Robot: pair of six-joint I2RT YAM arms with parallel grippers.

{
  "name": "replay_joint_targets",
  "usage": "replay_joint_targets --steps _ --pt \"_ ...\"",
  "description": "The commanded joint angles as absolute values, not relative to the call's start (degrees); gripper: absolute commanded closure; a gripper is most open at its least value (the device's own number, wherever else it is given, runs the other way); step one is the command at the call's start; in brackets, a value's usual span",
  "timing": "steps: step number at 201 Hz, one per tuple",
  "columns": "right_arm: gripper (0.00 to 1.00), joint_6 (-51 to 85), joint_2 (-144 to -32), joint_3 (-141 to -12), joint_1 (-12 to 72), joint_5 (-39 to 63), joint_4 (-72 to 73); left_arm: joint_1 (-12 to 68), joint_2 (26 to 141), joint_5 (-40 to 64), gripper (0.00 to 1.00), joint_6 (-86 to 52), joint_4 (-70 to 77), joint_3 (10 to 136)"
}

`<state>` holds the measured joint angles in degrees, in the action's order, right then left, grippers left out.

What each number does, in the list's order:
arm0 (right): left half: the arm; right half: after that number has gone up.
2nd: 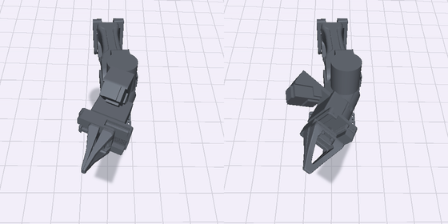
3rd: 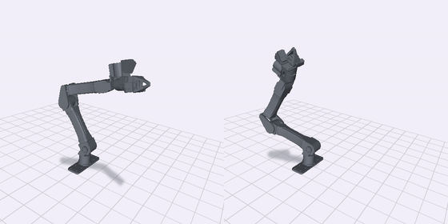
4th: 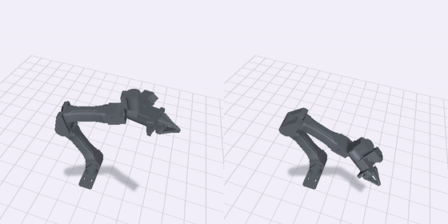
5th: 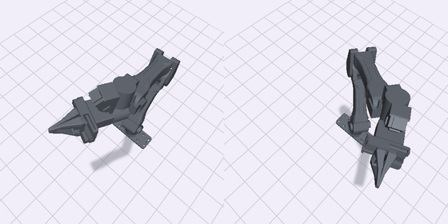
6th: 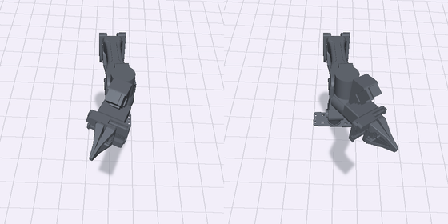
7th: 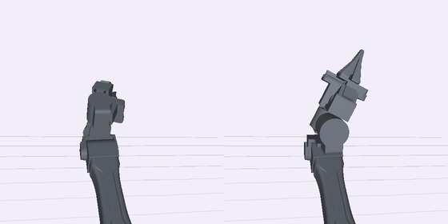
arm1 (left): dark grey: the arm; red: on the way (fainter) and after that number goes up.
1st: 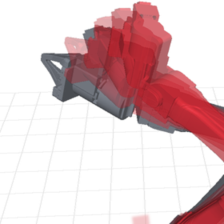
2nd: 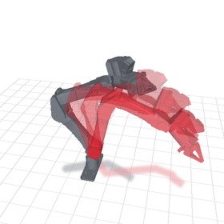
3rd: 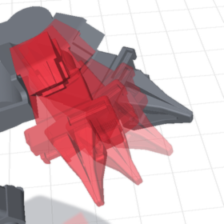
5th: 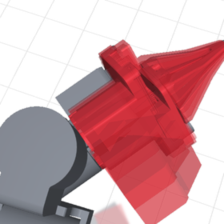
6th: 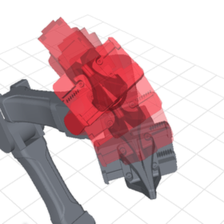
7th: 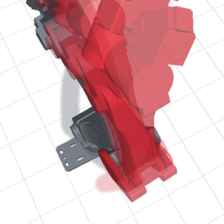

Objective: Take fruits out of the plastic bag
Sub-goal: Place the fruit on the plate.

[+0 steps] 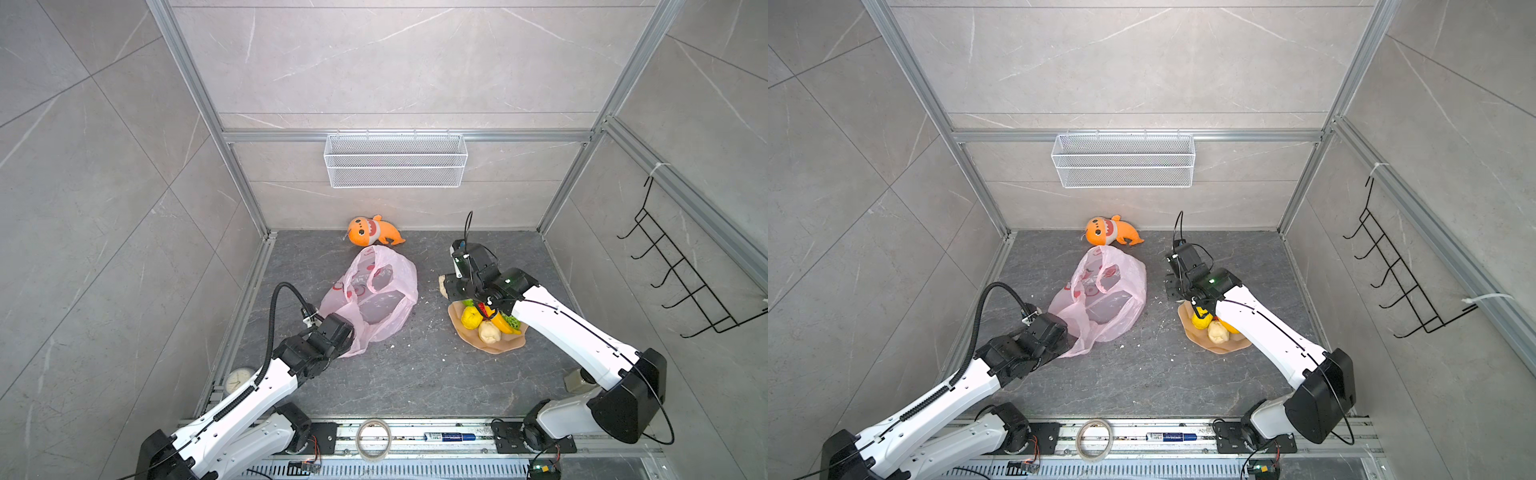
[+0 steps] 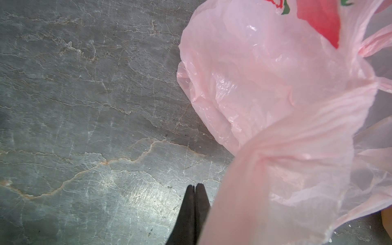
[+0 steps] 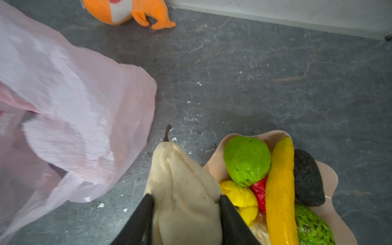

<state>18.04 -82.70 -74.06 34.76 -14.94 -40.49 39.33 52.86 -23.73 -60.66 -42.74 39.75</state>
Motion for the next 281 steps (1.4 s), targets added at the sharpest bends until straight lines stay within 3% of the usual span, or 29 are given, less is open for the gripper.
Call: replay_joint_targets --steps 1,149,281 --pt "0.61 19.3 -81.3 -70.8 34.0 -18.0 -39.5 39.2 53.2 -23.9 1.00 -60.7 -41.6 41.7" --pt "0.60 24.9 -70.6 -54.8 33.4 -23.5 -40.0 39.1 54.2 -23.3 1.00 -60.1 -41.7 42.9" --pt "0.58 18.6 -68.2 -48.3 35.2 -18.6 -33.8 39.1 53.4 -23.0 1.00 -60.2 -41.9 43.8"
